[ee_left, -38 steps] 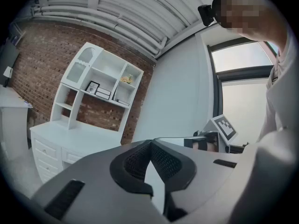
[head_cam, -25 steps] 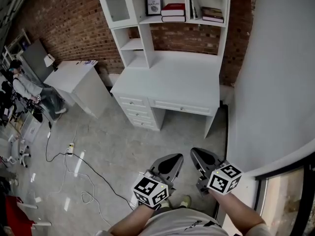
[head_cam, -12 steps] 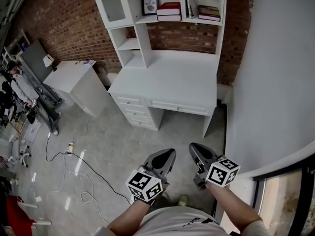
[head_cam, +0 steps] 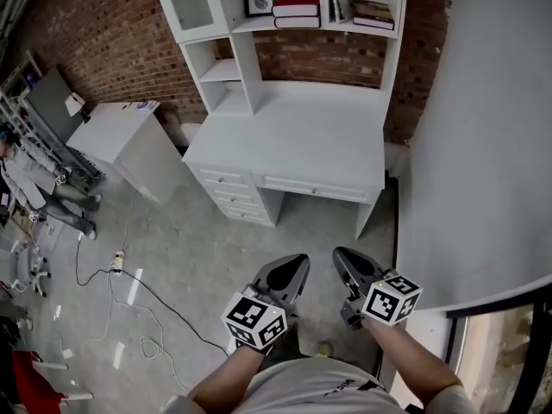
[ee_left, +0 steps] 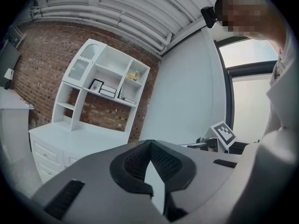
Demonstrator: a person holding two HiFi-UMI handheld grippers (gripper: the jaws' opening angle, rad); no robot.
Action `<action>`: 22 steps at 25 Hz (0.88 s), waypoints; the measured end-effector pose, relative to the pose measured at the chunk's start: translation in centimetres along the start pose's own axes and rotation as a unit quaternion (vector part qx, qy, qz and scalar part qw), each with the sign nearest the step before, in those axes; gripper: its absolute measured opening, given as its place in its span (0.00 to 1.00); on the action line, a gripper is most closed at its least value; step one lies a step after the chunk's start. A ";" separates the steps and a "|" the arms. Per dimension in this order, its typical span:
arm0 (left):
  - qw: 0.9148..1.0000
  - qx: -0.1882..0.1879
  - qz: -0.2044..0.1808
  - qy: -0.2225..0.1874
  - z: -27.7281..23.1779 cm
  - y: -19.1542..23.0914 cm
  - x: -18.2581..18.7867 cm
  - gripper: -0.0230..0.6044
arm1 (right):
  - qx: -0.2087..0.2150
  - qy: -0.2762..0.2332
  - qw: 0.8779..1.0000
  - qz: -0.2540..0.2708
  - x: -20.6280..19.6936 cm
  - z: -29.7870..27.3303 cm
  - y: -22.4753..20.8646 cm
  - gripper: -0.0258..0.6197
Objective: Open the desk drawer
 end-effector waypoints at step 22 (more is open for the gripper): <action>0.994 -0.089 -0.004 0.057 -12.6 21.1 -3.6 0.06 | -0.132 -0.010 0.987 -0.092 1.4 -20.4 -14.4 0.07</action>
Point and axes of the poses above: the fingertips, and each gripper's own axes: z backward along the fingers, y to its left, x out of its top, the point moved 3 cm from there along z, backward along the fingers, and after that the axes turned 8 degrees about -z, right-handed, at the moved point
